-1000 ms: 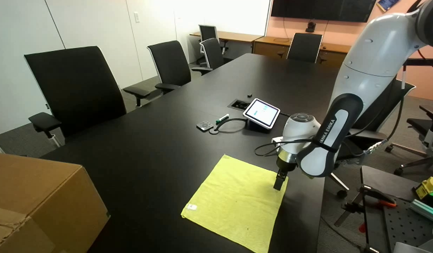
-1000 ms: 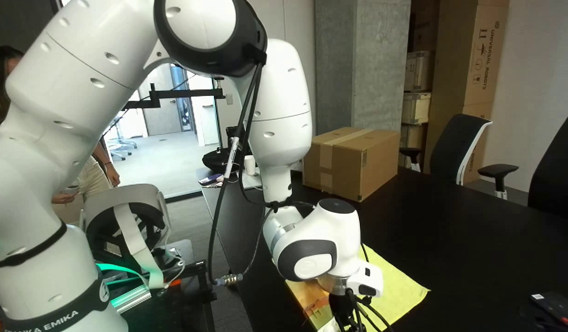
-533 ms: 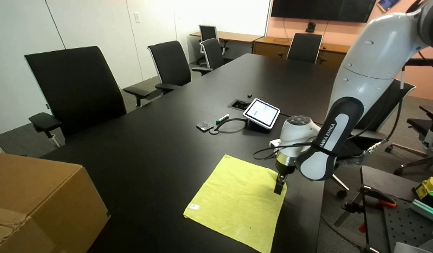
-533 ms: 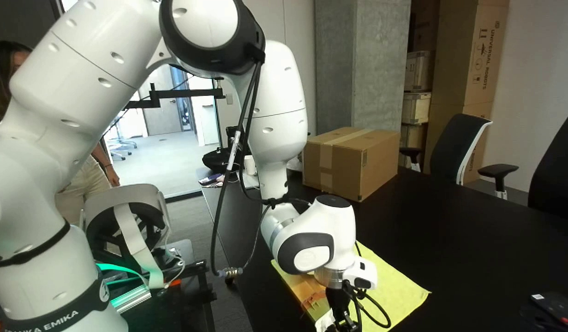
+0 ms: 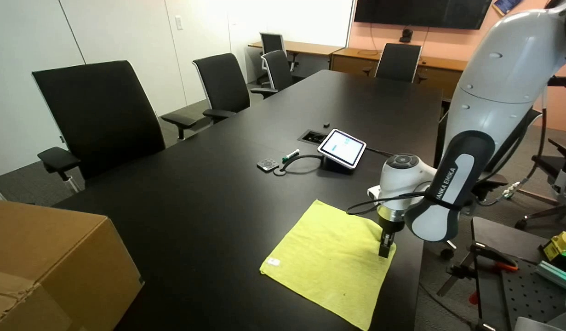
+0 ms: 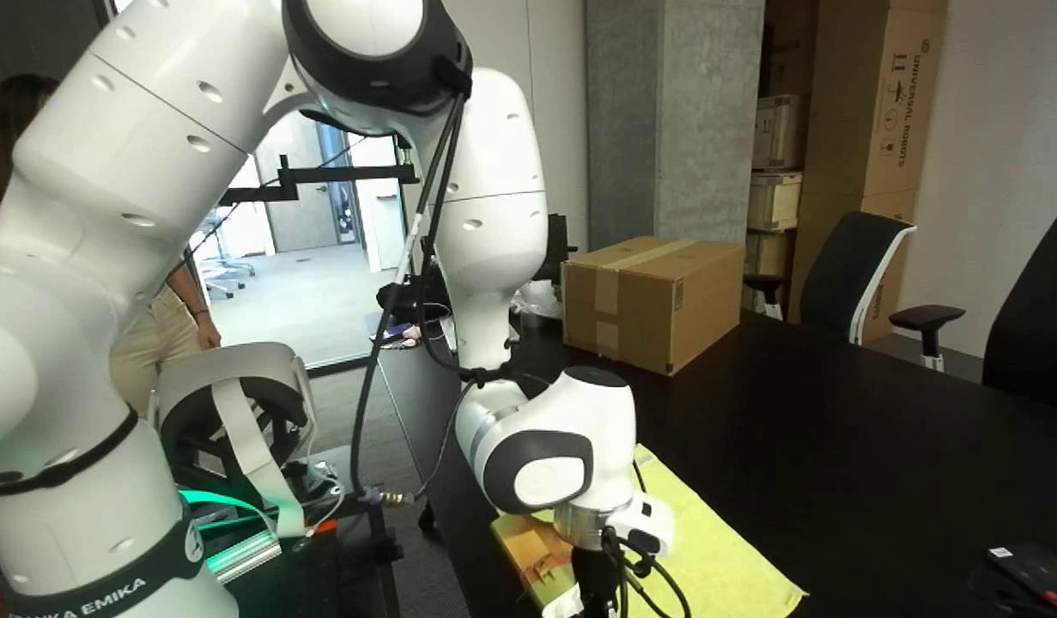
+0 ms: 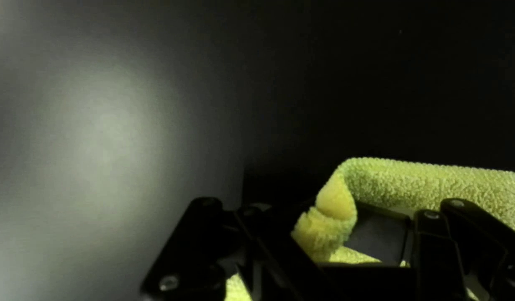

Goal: Fold the towel in half

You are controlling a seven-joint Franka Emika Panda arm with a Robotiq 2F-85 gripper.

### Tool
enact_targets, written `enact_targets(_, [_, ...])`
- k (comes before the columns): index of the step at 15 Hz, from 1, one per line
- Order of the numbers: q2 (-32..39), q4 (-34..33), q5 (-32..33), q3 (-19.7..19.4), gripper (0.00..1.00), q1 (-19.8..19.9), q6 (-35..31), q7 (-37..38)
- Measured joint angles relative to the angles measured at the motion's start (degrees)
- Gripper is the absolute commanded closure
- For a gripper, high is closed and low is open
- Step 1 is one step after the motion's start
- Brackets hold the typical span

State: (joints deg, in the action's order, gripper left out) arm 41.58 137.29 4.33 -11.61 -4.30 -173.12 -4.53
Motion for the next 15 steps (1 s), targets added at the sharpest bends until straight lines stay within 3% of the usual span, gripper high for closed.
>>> enact_targets(7, [-7.19,6.62,0.66,-5.19,0.99,-6.21,0.04,2.39])
enact_targets(11, [-10.89,5.74,1.13,-8.50,0.98,-8.62,0.53,4.99])
enact_targets(15, [-11.23,0.48,1.15,-9.97,0.98,-8.83,1.32,8.87])
